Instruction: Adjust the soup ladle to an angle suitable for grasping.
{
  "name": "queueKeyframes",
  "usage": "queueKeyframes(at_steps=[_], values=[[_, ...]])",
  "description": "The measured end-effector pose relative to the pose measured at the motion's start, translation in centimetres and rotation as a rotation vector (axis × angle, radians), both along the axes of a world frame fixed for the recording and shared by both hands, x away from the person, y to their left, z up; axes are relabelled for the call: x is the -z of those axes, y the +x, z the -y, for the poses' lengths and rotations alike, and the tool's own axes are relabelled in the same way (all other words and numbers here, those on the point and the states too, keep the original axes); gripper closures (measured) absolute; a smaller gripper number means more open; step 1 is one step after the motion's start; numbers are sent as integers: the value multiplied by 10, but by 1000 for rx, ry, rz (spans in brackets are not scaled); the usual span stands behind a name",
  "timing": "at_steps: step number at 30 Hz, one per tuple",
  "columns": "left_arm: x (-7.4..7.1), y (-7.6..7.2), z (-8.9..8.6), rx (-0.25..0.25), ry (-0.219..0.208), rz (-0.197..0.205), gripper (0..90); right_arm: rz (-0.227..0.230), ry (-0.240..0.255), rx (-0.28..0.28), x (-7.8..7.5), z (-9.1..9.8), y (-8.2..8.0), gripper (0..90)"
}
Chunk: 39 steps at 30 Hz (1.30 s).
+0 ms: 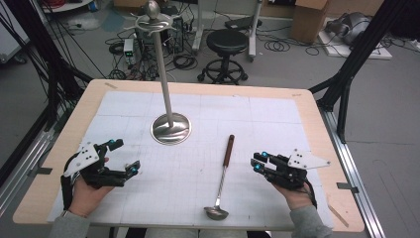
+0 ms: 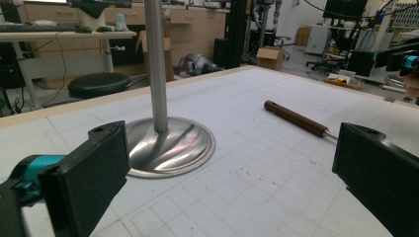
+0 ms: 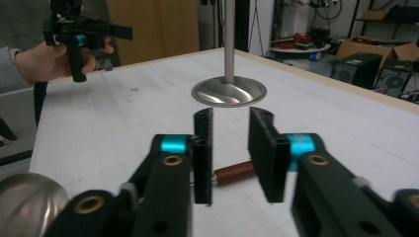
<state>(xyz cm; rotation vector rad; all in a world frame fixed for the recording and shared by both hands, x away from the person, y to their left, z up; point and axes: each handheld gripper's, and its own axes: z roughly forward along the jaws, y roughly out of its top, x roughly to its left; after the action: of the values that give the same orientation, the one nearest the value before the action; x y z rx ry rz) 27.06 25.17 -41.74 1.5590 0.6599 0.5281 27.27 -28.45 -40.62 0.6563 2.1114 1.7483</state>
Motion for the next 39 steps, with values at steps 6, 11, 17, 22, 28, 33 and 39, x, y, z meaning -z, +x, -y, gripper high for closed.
queueKeyframes(at_steps=[6, 11, 17, 22, 28, 33, 39], values=[[0, 0, 1, 5, 10, -3, 17, -63, -43, -35, 3, -8, 2, 895], [1, 0, 0, 5, 13, -7, 17, -73, -46, -68, 4, -16, 4, 895], [1, 0, 0, 4, 17, -9, 17, -89, -50, -99, 7, -22, 5, 896], [1, -1, 0, 4, 22, -14, 17, -93, -61, -118, 9, -29, 5, 896], [2, -1, 0, 4, 26, -15, 17, -102, -91, -149, 12, -40, 6, 895], [2, -1, 0, 4, 31, -16, 17, -117, -109, -176, 16, -50, 7, 895], [3, -2, 0, 1, 32, -22, 17, -138, -145, -218, 21, -62, 8, 895]])
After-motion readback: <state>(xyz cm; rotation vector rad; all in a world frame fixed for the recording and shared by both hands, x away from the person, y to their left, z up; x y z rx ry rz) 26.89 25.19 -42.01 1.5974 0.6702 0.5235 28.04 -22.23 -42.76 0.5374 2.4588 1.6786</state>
